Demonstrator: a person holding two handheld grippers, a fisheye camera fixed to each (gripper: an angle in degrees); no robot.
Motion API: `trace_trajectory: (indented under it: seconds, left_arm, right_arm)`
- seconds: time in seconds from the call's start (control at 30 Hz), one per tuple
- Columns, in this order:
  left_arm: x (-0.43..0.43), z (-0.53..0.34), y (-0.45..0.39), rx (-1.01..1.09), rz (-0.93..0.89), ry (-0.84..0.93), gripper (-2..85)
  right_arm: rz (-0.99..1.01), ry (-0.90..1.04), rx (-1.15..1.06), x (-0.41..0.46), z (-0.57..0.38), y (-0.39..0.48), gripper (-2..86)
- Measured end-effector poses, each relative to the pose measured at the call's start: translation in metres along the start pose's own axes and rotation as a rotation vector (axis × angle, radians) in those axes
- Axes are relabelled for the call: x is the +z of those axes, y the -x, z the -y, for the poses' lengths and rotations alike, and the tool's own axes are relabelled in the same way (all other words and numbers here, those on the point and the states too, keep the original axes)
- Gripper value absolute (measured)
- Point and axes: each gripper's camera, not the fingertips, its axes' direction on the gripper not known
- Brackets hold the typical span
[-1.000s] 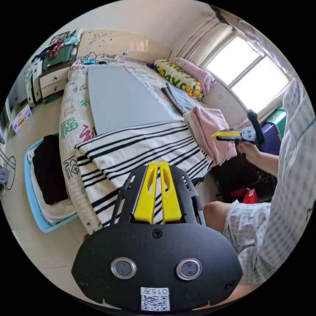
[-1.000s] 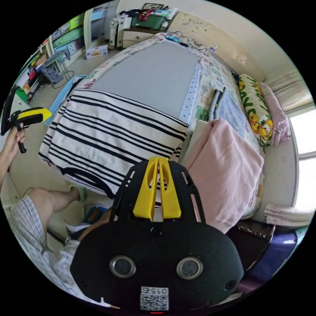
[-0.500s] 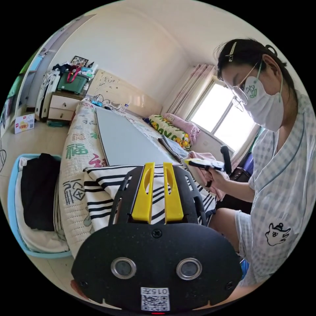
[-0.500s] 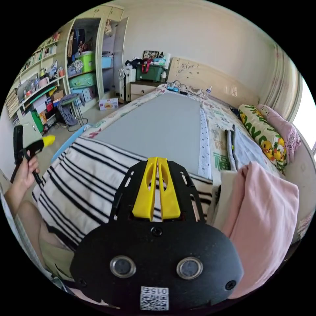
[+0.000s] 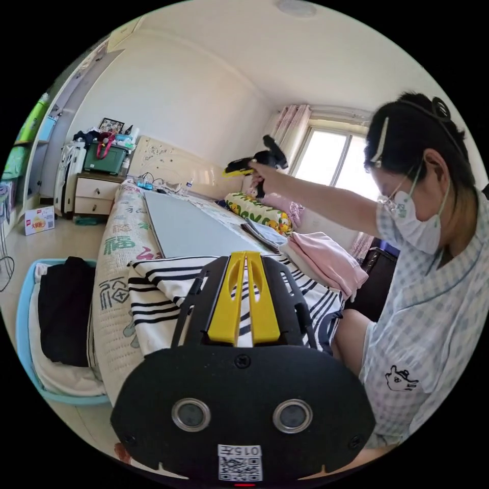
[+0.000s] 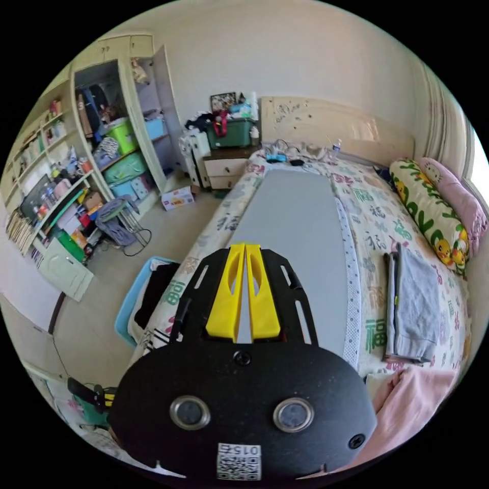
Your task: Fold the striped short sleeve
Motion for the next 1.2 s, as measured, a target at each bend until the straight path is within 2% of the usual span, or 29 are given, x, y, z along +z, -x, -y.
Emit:
trace_trajectory:
  seconds: [0.17, 0.3, 0.37, 0.5, 0.57, 0.67, 0.73, 0.8, 0.93, 1.0, 1.1, 1.2]
  left_arm:
    - [-0.035, 0.002, -0.015, -0.004, 0.108, -0.052, -0.7]
    - [-0.056, 0.016, -0.019, -0.023, 0.054, -0.1, 0.1]
    - [-0.064, 0.027, -0.025, 0.003, 0.018, -0.117, 0.9]
    - [-0.081, 0.055, -0.046, 0.102, 0.076, -0.156, 3.6]
    - [-0.083, 0.068, -0.048, 0.111, 0.123, -0.184, 4.8]
    - [-0.072, 0.102, -0.034, 0.115, 0.245, -0.073, 7.3]
    - [-0.054, 0.123, 0.0, 0.003, 0.335, 0.023, 9.3]
    - [-0.036, 0.127, 0.033, -0.113, 0.317, 0.072, 9.9]
    - [0.02, 0.12, 0.097, -0.288, 0.325, 0.21, 11.1]
    - [0.042, 0.128, 0.117, -0.303, 0.307, 0.295, 11.9]
    - [0.064, 0.142, 0.147, -0.334, 0.328, 0.353, 12.3]
    - [0.084, 0.15, 0.178, -0.443, 0.257, 0.397, 11.2]
  right_arm:
    - [-0.001, -0.053, 0.038, -0.136, 0.01, 0.005, -0.5]
    - [0.02, -0.198, -0.036, -0.258, 0.004, 0.009, -0.4]
    - [0.052, -0.27, -0.086, -0.295, -0.017, 0.005, -0.3]
    - [0.043, -0.417, -0.258, -0.338, -0.121, -0.031, 0.5]
    - [0.024, -0.489, -0.159, -0.336, -0.175, -0.074, 0.3]
    - [0.066, -0.479, 0.05, -0.301, -0.245, -0.166, 0.6]
    - [0.089, -0.307, 0.196, -0.242, -0.273, -0.229, 2.9]
    - [0.093, -0.164, 0.258, -0.197, -0.28, -0.258, 5.4]
    - [-0.085, 0.018, 0.259, -0.127, -0.278, -0.278, 9.6]
    - [-0.171, 0.074, 0.242, -0.101, -0.277, -0.282, 10.5]
    - [-0.129, 0.236, 0.266, -0.058, -0.261, -0.292, 11.1]
    - [-0.082, 0.295, 0.336, -0.031, -0.247, -0.294, 10.1]
